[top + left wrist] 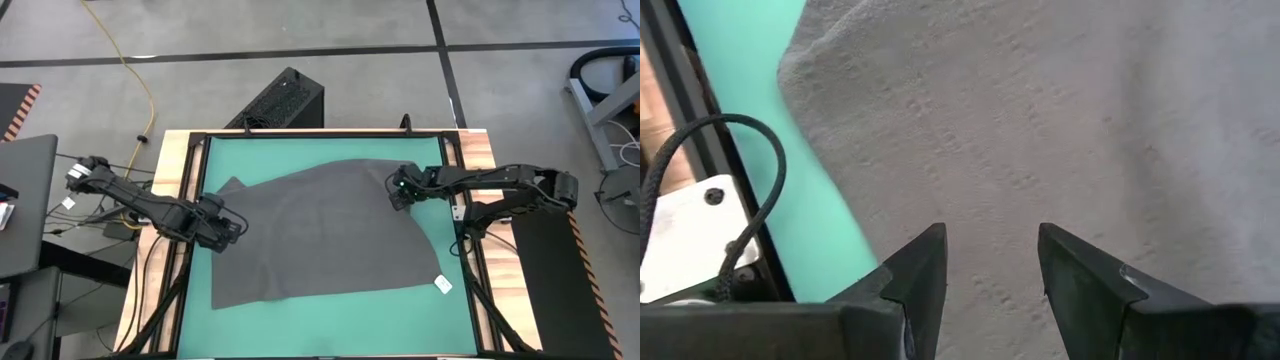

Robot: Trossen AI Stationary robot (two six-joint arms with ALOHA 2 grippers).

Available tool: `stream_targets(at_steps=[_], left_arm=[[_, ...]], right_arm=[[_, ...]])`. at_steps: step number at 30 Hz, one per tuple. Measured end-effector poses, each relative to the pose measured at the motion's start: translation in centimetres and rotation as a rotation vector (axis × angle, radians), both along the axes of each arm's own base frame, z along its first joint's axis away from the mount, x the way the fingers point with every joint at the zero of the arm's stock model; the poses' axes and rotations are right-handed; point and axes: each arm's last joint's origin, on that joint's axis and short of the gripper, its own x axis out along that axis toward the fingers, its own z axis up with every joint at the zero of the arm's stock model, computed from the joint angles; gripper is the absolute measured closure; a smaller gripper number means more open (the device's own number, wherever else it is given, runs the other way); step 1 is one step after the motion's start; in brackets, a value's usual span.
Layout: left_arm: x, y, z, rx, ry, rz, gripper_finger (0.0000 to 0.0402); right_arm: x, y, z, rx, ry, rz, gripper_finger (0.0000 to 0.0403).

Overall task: Roll towel
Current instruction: Roll the gray towel

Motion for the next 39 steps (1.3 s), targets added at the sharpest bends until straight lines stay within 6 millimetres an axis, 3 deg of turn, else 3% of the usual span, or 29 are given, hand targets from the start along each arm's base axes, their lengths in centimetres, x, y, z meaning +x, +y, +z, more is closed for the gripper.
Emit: stream_targets(at_steps=[11,20,39], left_arm=[[2.8,-0.4,-3.8,0.032,0.306,0.007,0.0255],[2.8,-0.9,-4.4,-0.010,0.283,0.127,0.0254],[2.6,-1.6,-4.7,0.027,0.251,0.084,0.0254]], right_arm=[[0.4,-0.1,0.2,-0.036,-0.016,0.057,0.0158],[0.6,-0.1,0.3,-0.032,-0.042,0.062,0.0159],[0.0,0.0,-1.4,0.039,0.072,-0.125,0.0159]])
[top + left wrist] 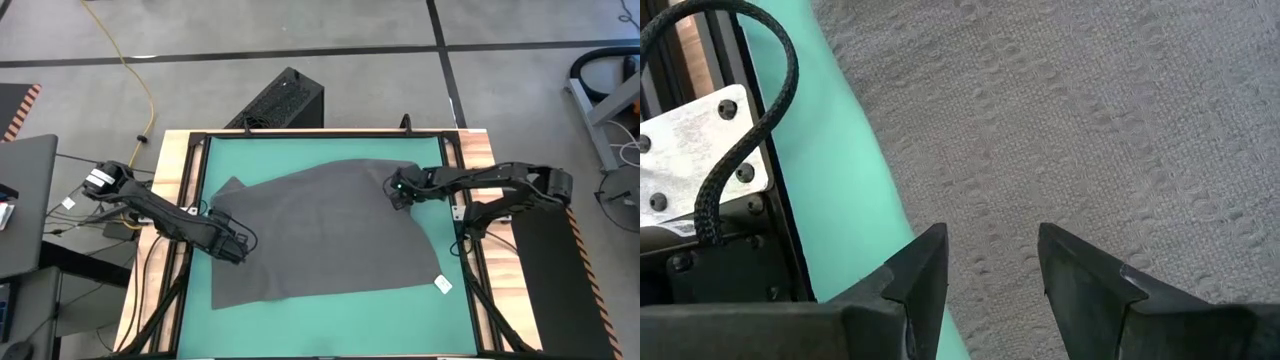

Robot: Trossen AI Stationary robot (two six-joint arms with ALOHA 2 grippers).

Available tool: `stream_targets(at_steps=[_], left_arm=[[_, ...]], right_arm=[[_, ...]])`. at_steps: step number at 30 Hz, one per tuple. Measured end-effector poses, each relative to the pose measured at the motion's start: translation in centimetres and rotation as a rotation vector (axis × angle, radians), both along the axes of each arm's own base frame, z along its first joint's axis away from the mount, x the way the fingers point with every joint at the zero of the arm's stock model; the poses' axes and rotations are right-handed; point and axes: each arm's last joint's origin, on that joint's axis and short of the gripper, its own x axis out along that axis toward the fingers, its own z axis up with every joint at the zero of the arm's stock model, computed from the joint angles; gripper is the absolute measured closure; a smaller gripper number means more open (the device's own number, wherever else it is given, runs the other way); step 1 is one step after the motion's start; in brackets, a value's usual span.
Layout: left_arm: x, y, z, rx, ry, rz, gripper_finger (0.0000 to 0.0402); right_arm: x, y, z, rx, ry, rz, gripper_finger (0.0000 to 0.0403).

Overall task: Roll towel
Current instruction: Roll the gray towel

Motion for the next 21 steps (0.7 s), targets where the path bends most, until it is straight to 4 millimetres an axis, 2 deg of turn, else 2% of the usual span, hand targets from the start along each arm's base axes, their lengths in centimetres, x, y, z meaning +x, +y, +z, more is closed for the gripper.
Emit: stream_targets(at_steps=[5,9,14,19,21], left_arm=[[0.1,-0.1,-0.2,-0.011,-0.018,-0.004,0.0255],[0.5,-0.3,-1.7,-0.064,-0.114,-0.018,0.0255],[0.5,-0.3,-3.8,-0.119,-0.238,-0.022,0.0255],[0.4,-0.2,-3.6,-0.097,-0.207,-0.024,0.0256],[0.5,-0.3,-3.4,-0.092,-0.200,-0.035,0.0263]], right_arm=[[0.8,-0.4,-1.7,0.009,0.052,-0.018,0.0159],[1.7,-0.7,-2.3,-0.008,0.042,-0.017,0.0174],[1.8,-0.7,-2.0,0.027,0.020,-0.004,0.0254],[1.7,-0.7,-1.8,0.054,0.005,0.040,0.0365],[1.7,-0.7,-1.8,0.054,0.011,0.057,0.0386]])
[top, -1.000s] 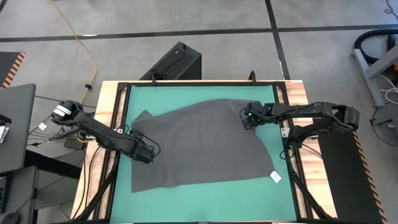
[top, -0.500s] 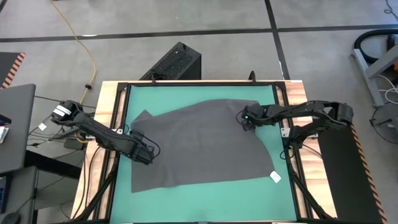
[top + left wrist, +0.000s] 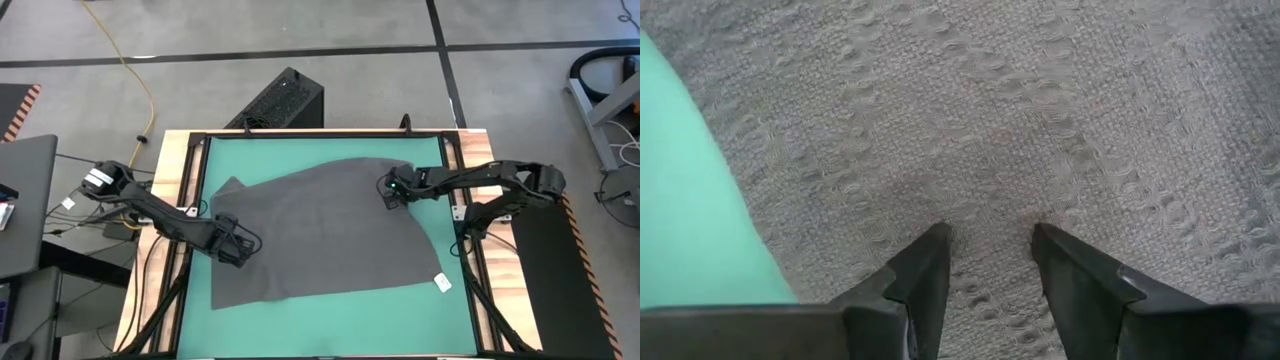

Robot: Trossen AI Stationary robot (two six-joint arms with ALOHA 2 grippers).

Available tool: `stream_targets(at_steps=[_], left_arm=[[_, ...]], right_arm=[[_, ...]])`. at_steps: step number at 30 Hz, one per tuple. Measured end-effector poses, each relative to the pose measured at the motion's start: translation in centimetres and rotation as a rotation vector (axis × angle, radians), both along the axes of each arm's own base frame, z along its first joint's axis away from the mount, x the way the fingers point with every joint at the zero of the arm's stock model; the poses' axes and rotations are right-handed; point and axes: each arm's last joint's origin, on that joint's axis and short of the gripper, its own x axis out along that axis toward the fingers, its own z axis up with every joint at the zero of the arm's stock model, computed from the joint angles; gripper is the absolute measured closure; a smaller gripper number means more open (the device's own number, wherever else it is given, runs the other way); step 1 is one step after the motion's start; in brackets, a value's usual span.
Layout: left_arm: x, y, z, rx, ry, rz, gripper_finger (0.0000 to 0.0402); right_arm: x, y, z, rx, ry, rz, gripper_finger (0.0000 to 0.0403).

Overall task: Roll towel
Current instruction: Roll the gray towel

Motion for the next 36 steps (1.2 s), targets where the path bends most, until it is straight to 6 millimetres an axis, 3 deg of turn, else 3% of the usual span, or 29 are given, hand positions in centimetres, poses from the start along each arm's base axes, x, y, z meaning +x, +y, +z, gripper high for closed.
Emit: stream_targets(at_steps=[3,8,17,27,36], left_arm=[[0.1,0.0,0.1,-0.002,0.002,-0.012,0.0298],[0.1,0.0,0.0,0.002,0.005,-0.028,0.0388],[1.1,-0.3,1.0,0.025,-0.041,-0.080,0.0401],[3.5,2.3,7.1,0.366,-0.095,-0.111,0.0401],[3.7,6.7,14.5,0.751,0.016,-0.098,0.0401]], right_arm=[[0.3,0.1,0.3,-0.002,0.000,0.014,0.0383],[1.0,0.2,1.2,-0.017,-0.011,0.072,0.0387],[2.7,1.2,3.7,-0.047,0.006,0.156,0.0388],[2.7,1.1,10.7,-0.254,0.144,0.115,0.0388],[0.2,-0.8,17.8,-0.538,0.296,-0.028,0.0388]])
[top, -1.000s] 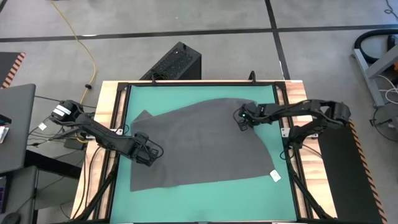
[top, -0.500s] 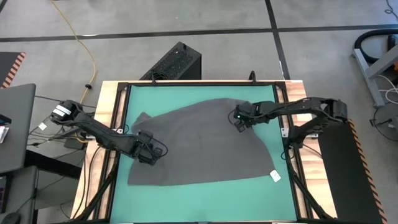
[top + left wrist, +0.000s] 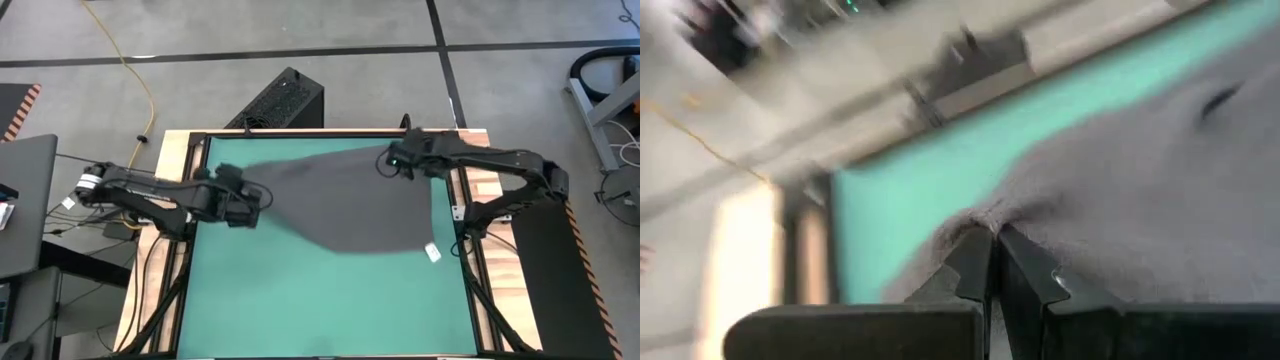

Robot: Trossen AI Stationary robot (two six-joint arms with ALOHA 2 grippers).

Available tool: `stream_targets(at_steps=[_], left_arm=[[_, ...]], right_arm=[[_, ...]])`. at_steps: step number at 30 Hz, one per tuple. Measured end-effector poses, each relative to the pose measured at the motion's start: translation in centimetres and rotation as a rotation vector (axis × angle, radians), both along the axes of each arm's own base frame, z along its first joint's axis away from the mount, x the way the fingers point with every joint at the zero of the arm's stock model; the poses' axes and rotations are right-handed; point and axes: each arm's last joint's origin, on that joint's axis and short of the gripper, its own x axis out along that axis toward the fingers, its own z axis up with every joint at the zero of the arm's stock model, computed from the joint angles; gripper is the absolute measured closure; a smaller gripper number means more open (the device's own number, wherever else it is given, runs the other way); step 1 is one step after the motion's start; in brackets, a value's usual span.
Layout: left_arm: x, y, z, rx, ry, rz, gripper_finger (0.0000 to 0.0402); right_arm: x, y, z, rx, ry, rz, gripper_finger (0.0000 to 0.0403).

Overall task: Roll towel
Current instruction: Roll the gray towel

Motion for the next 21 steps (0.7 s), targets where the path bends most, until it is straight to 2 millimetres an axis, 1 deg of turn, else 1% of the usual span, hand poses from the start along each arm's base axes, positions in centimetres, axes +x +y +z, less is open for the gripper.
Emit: stream_targets(at_steps=[3,6,8,10,13,16,18,21], left_arm=[[-0.1,1.4,1.5,0.094,0.054,0.013,0.0401],[-0.2,2.1,2.7,0.172,0.058,0.036,0.0401],[-0.2,2.1,3.3,0.228,0.059,0.037,0.0401],[-0.2,1.7,3.4,0.251,0.059,0.021,0.0401],[-0.1,0.6,3.4,0.248,0.062,-0.038,0.0401],[-0.1,-1.3,2.8,0.230,-0.004,-0.104,0.0401],[-0.3,-2.7,1.9,0.201,-0.025,-0.159,0.0401],[-1.0,-4.7,0.0,0.115,-0.047,-0.232,0.0401]], right_arm=[[-0.9,-0.4,2.5,-0.105,-0.004,-0.028,0.0389],[-1.9,-0.2,5.0,-0.165,-0.064,-0.029,0.0389],[-2.6,0.3,6.3,-0.149,-0.126,-0.005,0.0389],[-3.1,1.1,6.9,-0.072,-0.183,0.062,0.0389],[-3.5,2.8,6.6,0.086,-0.248,0.179,0.0389],[-3.4,5.4,5.3,0.260,-0.281,0.309,0.0389],[-3.3,7.3,4.2,0.340,-0.285,0.388,0.0389],[-3.4,10.2,2.7,0.431,-0.290,0.470,0.0389]])
